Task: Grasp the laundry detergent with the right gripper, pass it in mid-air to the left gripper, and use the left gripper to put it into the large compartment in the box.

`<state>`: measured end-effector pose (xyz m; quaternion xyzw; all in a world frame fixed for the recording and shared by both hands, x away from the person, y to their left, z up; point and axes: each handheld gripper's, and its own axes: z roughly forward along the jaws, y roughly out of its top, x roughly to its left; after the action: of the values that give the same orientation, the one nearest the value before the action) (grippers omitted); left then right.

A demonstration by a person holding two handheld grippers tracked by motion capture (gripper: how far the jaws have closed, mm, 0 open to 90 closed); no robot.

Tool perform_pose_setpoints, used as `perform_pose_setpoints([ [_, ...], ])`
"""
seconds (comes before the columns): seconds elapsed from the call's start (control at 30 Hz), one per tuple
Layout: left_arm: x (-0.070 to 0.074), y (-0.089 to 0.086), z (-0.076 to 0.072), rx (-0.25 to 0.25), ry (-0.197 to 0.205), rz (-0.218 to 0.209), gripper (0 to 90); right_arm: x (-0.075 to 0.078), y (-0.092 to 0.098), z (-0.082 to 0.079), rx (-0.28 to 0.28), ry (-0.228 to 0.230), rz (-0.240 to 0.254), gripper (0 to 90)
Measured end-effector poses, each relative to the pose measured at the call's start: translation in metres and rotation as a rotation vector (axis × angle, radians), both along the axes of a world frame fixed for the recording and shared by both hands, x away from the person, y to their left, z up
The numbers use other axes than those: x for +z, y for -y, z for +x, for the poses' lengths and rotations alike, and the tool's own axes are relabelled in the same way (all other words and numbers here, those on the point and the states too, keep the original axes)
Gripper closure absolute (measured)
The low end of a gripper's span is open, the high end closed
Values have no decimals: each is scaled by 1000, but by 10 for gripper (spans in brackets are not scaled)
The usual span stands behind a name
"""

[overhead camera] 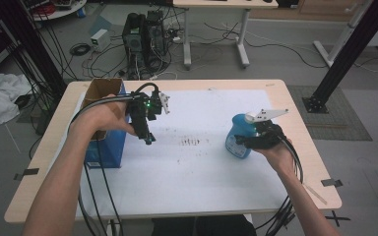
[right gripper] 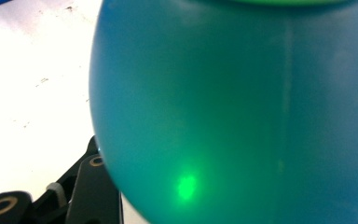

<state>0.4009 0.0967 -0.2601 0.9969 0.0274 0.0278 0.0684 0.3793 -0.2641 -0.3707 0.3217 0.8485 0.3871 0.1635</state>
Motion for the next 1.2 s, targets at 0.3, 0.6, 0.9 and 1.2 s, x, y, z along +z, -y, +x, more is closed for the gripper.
perform_pose_setpoints([
  [0.3, 2, 0, 0, 10, 2, -3, 224, 1, 1, 0, 4, -18, 12, 460],
  [0.6, 16, 0, 4, 28, 4, -30, 224, 19, -5, -3, 83, -7, 21, 458],
  [0.9, 40, 7, 0, -19, -37, -123, 225, 55, -19, -10, 250, 18, 39, 457],
  [1.2, 67, 31, -5, -65, -54, -233, 225, 69, -44, -15, 430, -15, 12, 456],
])
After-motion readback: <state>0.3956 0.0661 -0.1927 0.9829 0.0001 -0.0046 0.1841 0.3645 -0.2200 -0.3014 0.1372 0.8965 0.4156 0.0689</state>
